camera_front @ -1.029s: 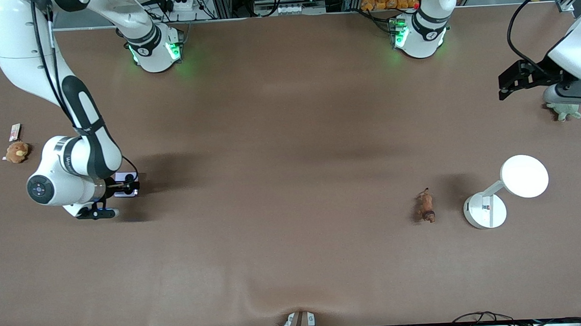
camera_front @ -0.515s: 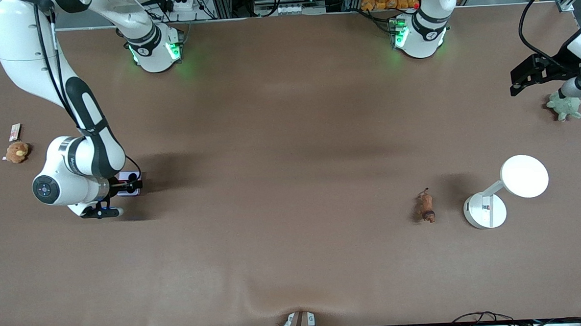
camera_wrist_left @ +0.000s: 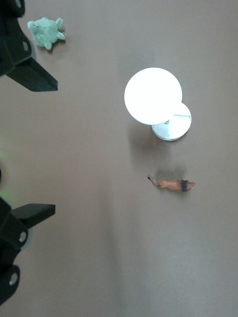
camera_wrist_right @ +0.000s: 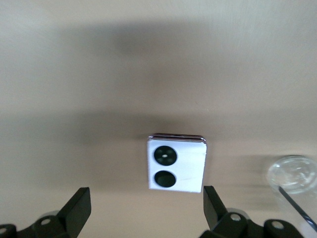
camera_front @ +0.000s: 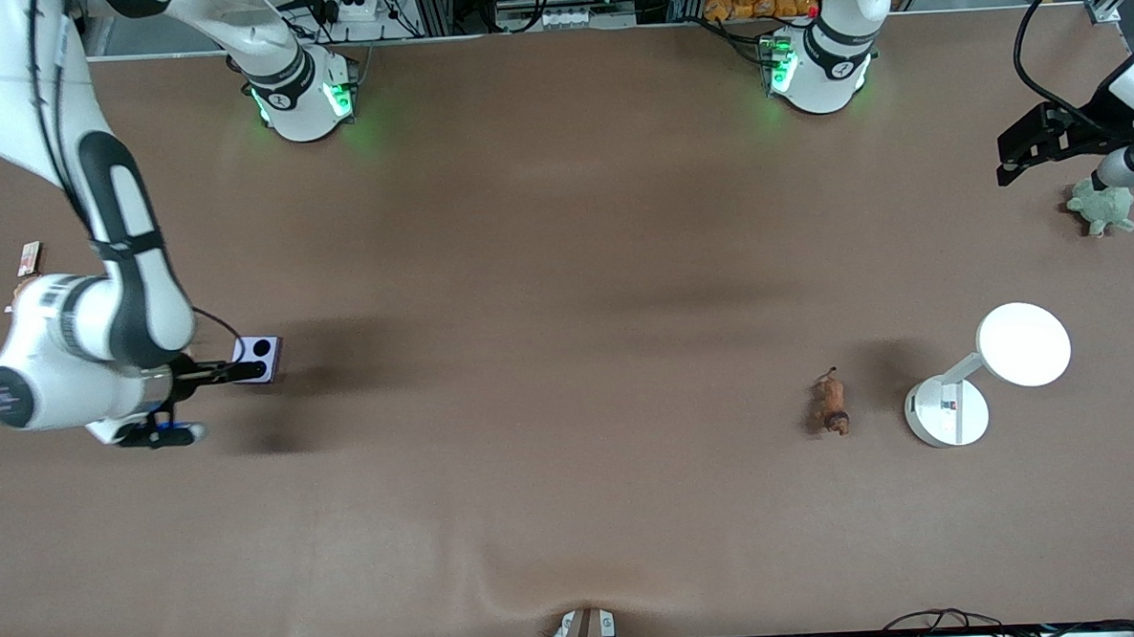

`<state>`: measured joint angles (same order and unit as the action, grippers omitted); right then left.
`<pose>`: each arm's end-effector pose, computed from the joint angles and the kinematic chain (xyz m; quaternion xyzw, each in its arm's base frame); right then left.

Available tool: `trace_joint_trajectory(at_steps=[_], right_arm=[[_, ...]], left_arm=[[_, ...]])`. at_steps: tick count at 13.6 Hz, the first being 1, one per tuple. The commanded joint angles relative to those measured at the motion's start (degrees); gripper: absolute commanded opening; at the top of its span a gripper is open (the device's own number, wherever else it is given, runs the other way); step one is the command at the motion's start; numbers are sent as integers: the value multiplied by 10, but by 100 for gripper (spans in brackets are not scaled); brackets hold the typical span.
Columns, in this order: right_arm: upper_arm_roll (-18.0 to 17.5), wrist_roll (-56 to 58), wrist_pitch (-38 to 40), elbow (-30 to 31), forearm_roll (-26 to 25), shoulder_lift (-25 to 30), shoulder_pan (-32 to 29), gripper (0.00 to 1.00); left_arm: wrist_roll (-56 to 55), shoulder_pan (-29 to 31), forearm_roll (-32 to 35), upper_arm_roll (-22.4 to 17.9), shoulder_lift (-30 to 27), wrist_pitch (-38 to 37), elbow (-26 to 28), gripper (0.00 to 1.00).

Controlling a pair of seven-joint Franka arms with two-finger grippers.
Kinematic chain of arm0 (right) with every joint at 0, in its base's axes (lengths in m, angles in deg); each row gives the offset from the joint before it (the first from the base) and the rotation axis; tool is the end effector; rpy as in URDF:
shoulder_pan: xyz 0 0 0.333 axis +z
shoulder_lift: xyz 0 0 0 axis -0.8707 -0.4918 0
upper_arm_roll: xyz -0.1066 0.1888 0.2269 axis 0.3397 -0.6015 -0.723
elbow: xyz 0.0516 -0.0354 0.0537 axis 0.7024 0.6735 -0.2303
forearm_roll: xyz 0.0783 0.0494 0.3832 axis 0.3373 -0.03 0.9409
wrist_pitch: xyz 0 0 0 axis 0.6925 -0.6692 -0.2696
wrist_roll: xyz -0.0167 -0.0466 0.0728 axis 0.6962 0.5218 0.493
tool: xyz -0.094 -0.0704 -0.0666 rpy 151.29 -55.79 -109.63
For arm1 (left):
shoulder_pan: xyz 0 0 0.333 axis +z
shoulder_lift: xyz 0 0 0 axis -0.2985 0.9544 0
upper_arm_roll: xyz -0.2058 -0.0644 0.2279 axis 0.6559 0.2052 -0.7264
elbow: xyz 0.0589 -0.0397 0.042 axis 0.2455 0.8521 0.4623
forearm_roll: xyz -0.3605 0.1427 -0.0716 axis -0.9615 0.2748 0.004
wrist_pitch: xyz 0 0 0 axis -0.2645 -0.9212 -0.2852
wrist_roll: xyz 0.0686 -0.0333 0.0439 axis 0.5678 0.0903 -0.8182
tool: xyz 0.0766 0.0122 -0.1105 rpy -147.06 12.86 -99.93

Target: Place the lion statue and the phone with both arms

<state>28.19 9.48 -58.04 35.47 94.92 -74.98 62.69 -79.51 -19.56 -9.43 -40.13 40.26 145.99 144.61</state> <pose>0.6406 -0.0454 0.2616 -0.9866 0.0075 0.1496 0.0649 0.5341 -0.0374 0.6217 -0.9976 0.0679 -0.0081 0.0144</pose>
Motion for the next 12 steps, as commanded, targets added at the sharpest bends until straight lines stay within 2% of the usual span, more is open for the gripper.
trace_joint_trajectory(at_steps=[1, 3, 4, 6, 7, 9, 10, 12], right_arm=[[-11, 3, 39, -91, 14, 6, -8, 100], [-11, 2, 120, -186, 20, 5, 0, 100], [-6, 2, 151, -240, 6, 5, 13, 100], [-8, 2, 170, -305, -84, 10, 41, 100], [-9, 0, 171, -327, -95, 11, 47, 100], [-25, 1, 180, -333, -84, 56, 34, 100], [-39, 2, 188, -333, -69, 60, 13, 100], [-51, -5, 249, -333, -64, 78, -1, 100]], left_arm=[[11, 4, 4, 7, -7, -12, -8, 100], [10, 4, 4, 5, -7, -12, -8, 100], [11, 4, 4, 5, -7, -12, -8, 100], [11, 4, 4, 4, -7, -12, -8, 100], [11, 4, 3, 3, -8, -13, -7, 100], [11, 4, 3, 1, -14, -14, -7, 100], [11, 4, 4, 1, -14, -14, -7, 100], [11, 4, 3, 1, -14, -14, -7, 100]])
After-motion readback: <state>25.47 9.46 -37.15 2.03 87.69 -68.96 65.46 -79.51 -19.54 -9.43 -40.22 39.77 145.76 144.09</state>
